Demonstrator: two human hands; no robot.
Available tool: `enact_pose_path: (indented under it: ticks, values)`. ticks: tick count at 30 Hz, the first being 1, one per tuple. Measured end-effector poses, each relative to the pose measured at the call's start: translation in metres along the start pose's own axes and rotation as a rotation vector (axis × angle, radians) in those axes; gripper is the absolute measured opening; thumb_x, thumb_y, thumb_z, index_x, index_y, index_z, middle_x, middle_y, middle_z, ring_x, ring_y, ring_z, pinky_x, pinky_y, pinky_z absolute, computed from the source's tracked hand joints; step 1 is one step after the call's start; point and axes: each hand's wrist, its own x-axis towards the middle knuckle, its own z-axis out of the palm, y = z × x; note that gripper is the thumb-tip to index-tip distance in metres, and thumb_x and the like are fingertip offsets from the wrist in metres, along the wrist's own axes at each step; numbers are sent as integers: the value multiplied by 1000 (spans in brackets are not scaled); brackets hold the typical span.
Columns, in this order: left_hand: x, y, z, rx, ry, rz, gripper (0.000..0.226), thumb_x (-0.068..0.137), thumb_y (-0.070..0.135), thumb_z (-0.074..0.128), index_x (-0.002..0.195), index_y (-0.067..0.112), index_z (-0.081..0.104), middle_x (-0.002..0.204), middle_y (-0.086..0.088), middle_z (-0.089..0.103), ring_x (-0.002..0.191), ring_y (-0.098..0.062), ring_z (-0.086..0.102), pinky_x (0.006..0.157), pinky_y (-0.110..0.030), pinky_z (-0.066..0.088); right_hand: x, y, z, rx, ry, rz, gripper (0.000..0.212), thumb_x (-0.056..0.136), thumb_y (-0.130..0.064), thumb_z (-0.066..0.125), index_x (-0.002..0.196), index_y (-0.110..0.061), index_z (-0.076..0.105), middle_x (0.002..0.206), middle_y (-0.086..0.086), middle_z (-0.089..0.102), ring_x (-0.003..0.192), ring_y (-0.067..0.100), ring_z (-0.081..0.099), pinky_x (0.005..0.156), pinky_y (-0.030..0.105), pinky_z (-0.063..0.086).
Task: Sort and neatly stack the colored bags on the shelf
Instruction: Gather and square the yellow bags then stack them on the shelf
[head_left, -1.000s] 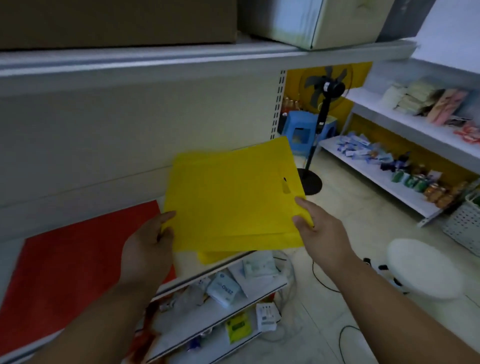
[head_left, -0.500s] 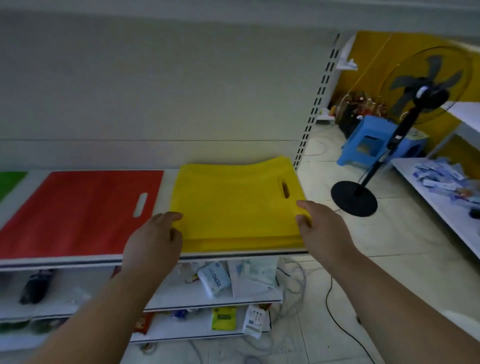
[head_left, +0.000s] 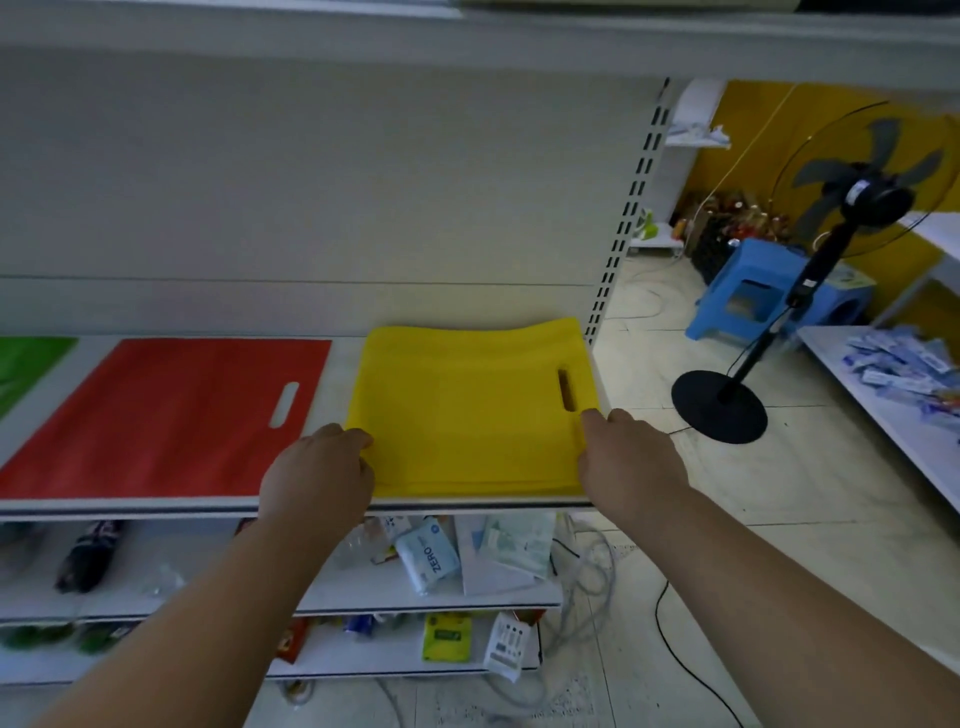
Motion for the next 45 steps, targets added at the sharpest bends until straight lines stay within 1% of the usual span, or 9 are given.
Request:
enact_pose_path:
  ticks: [5,10,12,15,22,28,32,38,45]
  values:
    - [-11,-10,-10,8,62,11,41,96,44,48,134,30,51,119,-5,48,94,-26,60,65,-31,45,-9,-27,-21,-110,109,22,31,95,-32,45,122,-16,47,109,8,52,87,26,54,64,34,31]
    - [-39,-68,-30,-185,138,84,35,91,39,58,123,26,61,114,-3,55,89,-27,63,70,-35,52,-20,-117,-41,23,256,-137,41,97,-41,45,129,-15,48,115,8,53,98,28,57,75,36,42]
    - [-56,-115,-40,-189,144,54,34,89,37,61,121,26,63,110,-2,55,85,-28,63,69,-36,52,-24,-173,-46,47,274,-184,43,96,-41,47,130,-15,49,115,9,54,96,29,58,77,37,45]
    - [-86,-205,-58,-155,165,-14,33,89,37,60,120,28,60,108,0,54,87,-27,62,67,-36,50,-30,-272,-54,96,326,-281,39,86,-40,60,115,-13,59,97,10,58,83,33,61,70,39,49]
    - [-170,-407,-107,-52,271,-270,39,80,43,50,109,24,66,92,-2,60,82,-30,64,67,-37,54,-53,-507,-84,288,348,-595,48,78,-43,54,113,-12,64,95,13,62,81,37,62,69,43,54]
    - [-219,-542,-130,-84,356,-520,32,91,37,58,121,27,63,111,2,60,96,-23,61,73,-33,47,-61,-678,-94,341,311,-865,50,86,-42,62,128,-14,57,107,11,59,94,33,59,80,43,51]
    - [-230,-631,-133,-87,381,-619,36,93,41,55,128,32,56,118,7,57,105,-17,59,76,-32,49,-53,-791,-89,400,278,-990,44,88,-38,58,123,-12,59,104,10,58,91,31,57,75,41,50]
    - [-245,-773,-171,-46,396,-778,40,92,47,44,129,34,54,115,11,57,105,-15,61,82,-35,51,-39,-965,-105,425,221,-1113,45,93,-42,54,132,-18,50,112,4,53,97,25,54,84,44,48]
    - [-267,-927,-195,-63,444,-873,38,94,42,51,131,33,53,120,12,58,108,-13,59,83,-32,49,-51,-1146,-111,414,236,-1192,49,92,-45,54,134,-20,49,120,2,53,103,23,53,87,41,48]
